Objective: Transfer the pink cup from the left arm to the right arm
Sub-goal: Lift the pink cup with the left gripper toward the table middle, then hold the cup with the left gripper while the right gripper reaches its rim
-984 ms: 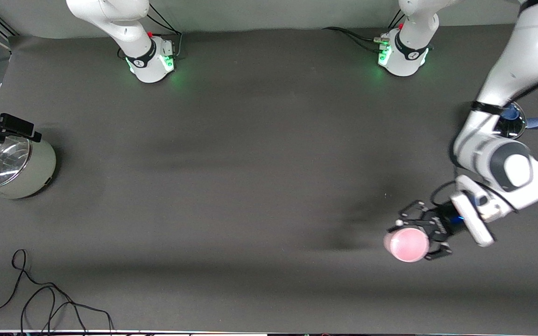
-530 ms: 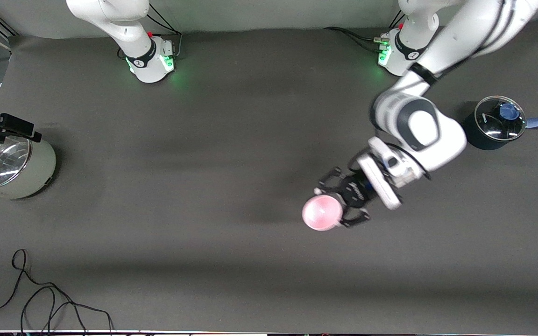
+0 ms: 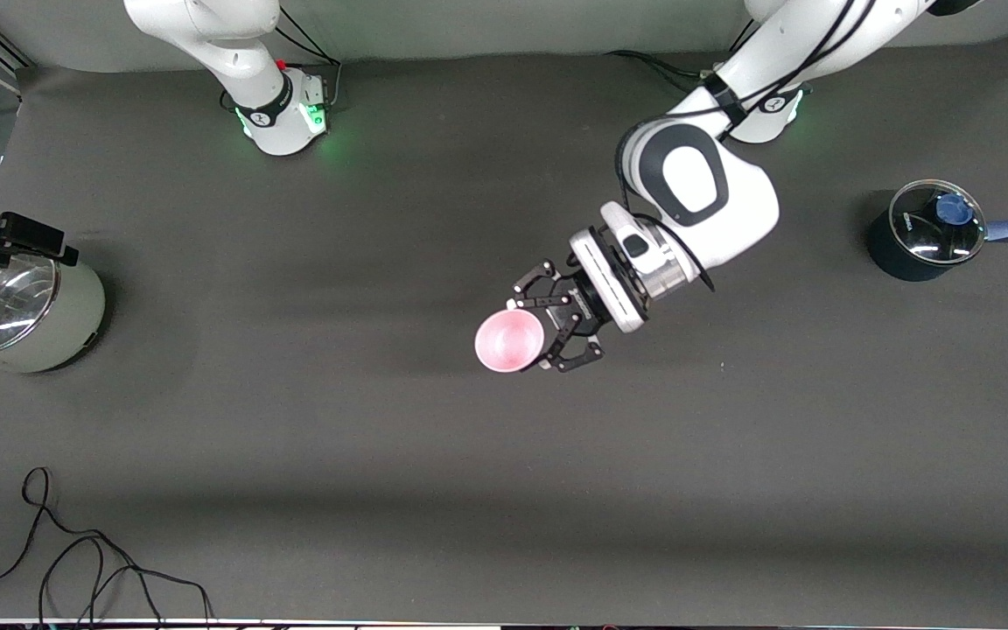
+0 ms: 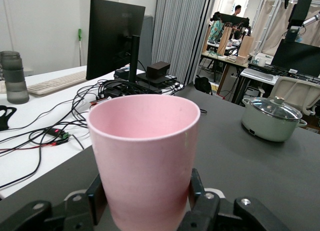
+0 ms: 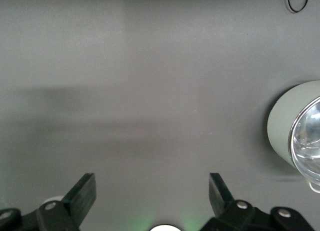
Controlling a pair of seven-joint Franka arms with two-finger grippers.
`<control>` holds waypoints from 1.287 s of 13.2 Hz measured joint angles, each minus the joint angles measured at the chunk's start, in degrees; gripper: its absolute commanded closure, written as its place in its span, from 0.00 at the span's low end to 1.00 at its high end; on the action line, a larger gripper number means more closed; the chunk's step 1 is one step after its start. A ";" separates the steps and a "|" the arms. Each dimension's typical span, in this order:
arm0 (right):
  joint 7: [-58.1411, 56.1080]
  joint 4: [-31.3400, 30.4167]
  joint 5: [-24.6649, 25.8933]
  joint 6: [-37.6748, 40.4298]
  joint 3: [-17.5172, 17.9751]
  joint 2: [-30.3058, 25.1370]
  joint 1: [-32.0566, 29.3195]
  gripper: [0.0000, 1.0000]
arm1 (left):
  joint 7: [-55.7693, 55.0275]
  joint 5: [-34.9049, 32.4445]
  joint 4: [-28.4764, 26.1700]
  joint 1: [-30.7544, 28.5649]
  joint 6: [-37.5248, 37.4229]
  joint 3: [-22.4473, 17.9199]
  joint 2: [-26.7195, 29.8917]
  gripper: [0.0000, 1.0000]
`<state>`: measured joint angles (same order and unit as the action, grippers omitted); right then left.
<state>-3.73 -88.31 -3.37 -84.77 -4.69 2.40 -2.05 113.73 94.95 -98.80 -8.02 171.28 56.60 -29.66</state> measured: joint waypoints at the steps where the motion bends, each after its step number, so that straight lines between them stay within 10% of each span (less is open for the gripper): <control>1: 0.44 0.00 -0.08 0.16 0.04 0.00 0.01 0.00 | -0.08 0.04 0.10 0.15 1.81 1.47 0.01 0.46; 10: 39.90 4.58 -7.56 -3.57 1.08 0.97 16.42 0.00 | -1.27 0.07 0.38 0.57 6.90 5.40 0.14 0.45; 17: 78.15 20.06 -7.85 -12.05 1.31 15.66 30.48 0.00 | -1.94 0.07 0.40 0.18 7.74 5.40 0.14 0.45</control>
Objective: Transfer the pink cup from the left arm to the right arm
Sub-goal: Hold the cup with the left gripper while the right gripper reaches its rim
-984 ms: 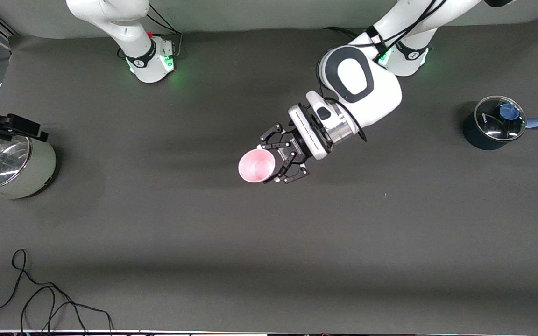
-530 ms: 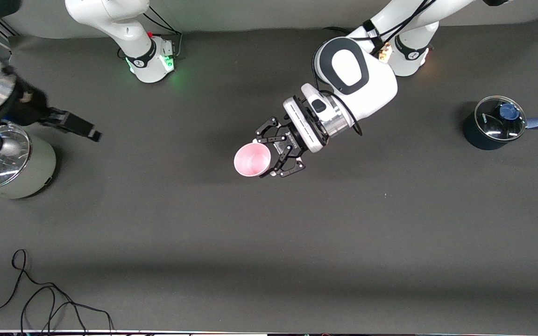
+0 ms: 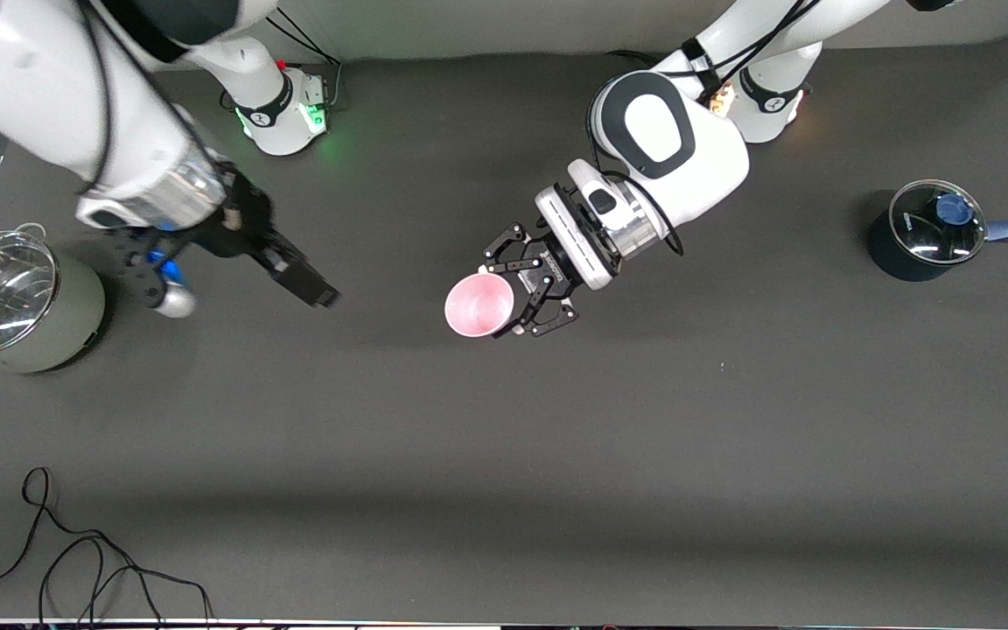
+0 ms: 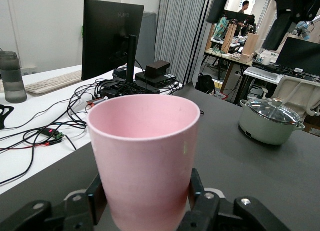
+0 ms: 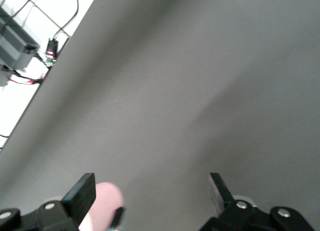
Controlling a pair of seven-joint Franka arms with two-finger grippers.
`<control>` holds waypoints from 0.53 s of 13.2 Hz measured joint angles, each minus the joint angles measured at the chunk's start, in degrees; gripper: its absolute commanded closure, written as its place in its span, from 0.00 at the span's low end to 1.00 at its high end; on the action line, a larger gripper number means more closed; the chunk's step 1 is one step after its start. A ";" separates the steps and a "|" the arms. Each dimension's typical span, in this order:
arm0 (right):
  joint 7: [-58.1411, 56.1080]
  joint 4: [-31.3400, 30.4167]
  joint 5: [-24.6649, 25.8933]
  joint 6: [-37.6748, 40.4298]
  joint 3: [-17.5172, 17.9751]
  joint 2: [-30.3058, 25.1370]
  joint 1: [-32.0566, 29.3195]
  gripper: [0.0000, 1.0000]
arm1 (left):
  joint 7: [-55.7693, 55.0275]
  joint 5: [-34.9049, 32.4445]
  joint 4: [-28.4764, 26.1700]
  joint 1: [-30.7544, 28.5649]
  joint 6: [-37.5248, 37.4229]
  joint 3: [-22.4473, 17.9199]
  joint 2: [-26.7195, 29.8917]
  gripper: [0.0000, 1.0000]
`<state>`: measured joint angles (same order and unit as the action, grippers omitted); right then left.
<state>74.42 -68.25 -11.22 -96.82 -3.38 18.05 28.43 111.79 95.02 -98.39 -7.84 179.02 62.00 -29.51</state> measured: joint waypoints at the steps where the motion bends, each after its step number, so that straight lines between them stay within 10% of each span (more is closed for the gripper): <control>1: 2.11 0.94 0.00 -2.24 0.01 1.37 1.77 0.00 | -0.06 0.00 0.00 -0.03 0.08 0.00 0.00 0.45; 7: 6.13 2.27 -0.01 -7.67 0.01 5.22 8.26 0.00 | -0.21 0.00 0.00 -0.70 0.45 -0.02 0.00 0.44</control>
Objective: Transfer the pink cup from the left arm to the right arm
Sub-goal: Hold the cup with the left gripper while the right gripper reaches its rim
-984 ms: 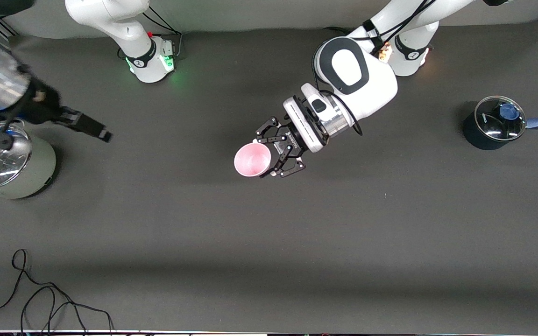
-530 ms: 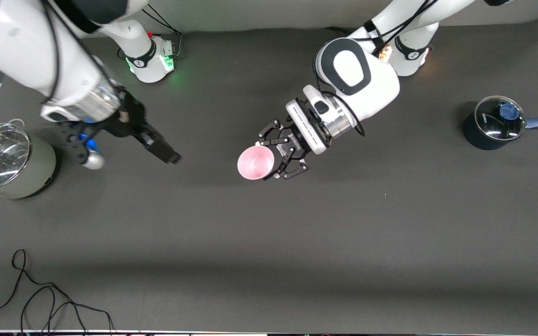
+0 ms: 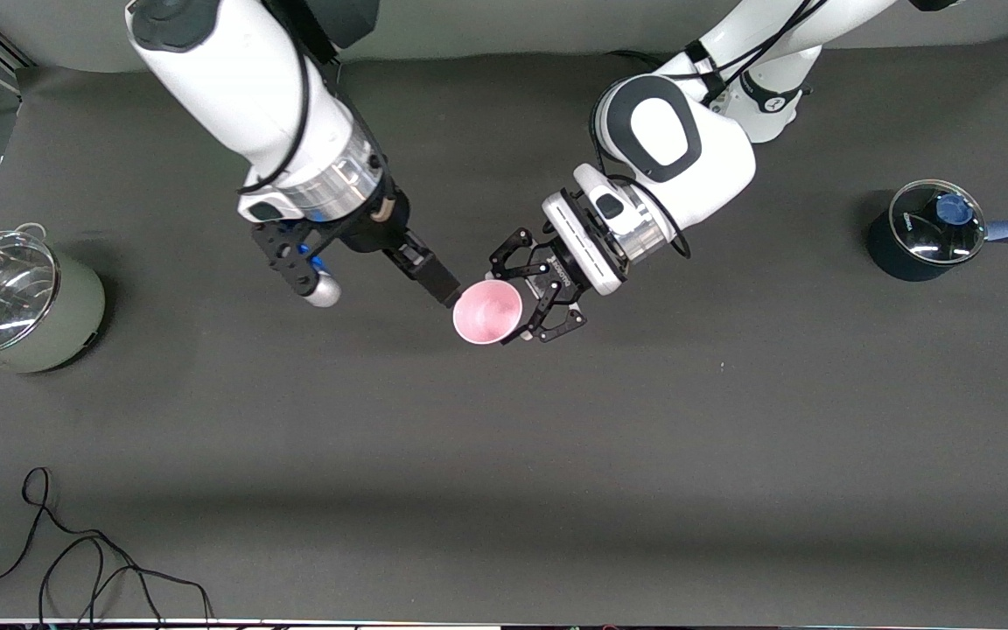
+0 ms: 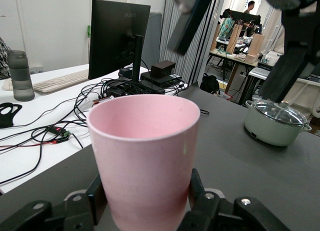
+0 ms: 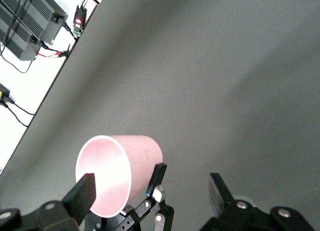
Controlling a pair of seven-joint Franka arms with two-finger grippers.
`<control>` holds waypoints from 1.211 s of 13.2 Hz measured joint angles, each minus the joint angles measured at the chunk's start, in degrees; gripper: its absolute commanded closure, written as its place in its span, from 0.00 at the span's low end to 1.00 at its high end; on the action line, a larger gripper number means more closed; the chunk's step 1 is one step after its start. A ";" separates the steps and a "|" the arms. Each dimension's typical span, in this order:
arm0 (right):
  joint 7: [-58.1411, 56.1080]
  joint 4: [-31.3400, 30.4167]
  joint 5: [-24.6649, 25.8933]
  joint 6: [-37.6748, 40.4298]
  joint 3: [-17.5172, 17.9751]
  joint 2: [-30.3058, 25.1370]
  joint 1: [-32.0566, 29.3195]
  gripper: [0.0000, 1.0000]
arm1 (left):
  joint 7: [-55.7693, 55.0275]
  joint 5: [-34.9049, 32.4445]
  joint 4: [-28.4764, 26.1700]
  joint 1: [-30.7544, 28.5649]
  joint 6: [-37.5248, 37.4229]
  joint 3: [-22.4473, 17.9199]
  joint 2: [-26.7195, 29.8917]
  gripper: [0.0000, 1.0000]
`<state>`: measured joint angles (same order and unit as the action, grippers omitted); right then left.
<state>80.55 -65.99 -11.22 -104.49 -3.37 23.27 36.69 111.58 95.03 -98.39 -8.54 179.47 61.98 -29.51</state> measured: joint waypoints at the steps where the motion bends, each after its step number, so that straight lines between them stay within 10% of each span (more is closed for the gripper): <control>1: 0.32 0.06 0.00 -0.52 0.01 0.82 0.62 0.00 | -0.02 0.00 0.00 0.00 0.17 0.00 0.00 0.44; 5: 0.47 1.12 0.00 -1.32 0.00 3.98 1.76 0.05 | -0.05 0.00 0.00 -0.01 0.49 0.00 0.00 0.44; 7: 0.48 1.78 0.00 -1.32 -0.02 4.84 1.78 1.00 | -0.05 0.00 0.00 -0.01 0.62 0.00 0.00 0.44; 16: 0.67 2.75 0.00 -1.36 -0.18 5.46 1.78 1.00 | 0.14 -0.01 -0.07 0.05 1.32 0.21 0.05 0.43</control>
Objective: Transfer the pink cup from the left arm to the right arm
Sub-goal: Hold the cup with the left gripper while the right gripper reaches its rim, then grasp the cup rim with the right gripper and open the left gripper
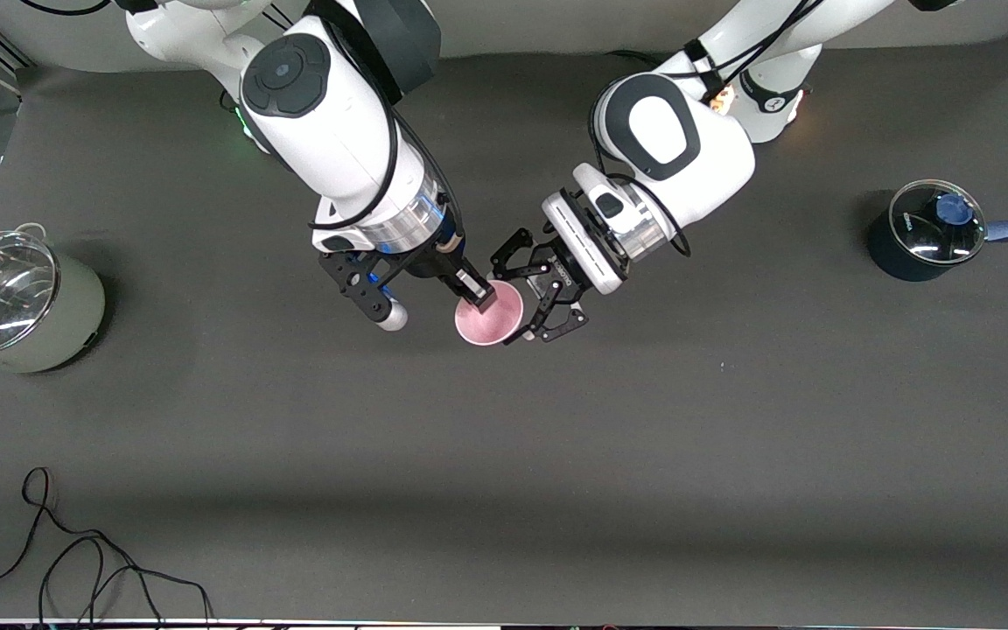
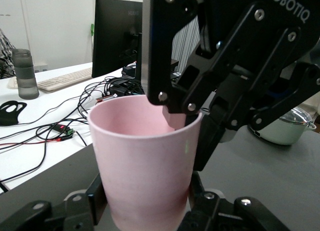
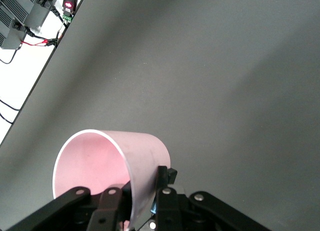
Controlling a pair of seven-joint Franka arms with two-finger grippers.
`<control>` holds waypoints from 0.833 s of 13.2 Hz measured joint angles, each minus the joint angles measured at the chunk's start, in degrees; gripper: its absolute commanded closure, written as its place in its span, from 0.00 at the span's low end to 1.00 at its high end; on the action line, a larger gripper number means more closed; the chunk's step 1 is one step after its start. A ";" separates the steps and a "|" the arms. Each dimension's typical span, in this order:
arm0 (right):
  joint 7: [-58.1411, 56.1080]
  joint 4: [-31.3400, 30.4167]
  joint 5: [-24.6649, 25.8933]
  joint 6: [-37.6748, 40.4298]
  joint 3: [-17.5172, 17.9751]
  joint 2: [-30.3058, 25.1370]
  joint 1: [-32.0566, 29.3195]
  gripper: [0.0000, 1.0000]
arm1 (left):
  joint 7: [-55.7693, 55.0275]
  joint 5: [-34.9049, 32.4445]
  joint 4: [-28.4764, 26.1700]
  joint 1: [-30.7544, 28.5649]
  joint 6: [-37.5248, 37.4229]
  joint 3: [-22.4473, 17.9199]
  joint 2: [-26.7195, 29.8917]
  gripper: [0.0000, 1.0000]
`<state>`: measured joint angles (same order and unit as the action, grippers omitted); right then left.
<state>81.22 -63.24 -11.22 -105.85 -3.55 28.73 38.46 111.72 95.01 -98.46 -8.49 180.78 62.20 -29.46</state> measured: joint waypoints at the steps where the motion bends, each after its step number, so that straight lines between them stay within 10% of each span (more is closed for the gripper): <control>1: 0.18 0.01 0.00 0.00 0.00 0.01 0.00 1.00 | 0.05 0.00 -0.01 0.01 0.07 0.00 0.01 0.42; 11: -0.84 0.88 -0.01 0.22 -0.82 -0.02 -0.22 1.00 | -0.08 0.02 0.13 -0.12 0.15 -0.01 0.02 0.03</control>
<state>80.39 -62.36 -11.24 -105.63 -4.37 28.70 38.24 111.64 95.03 -98.33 -8.61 180.94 62.19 -29.45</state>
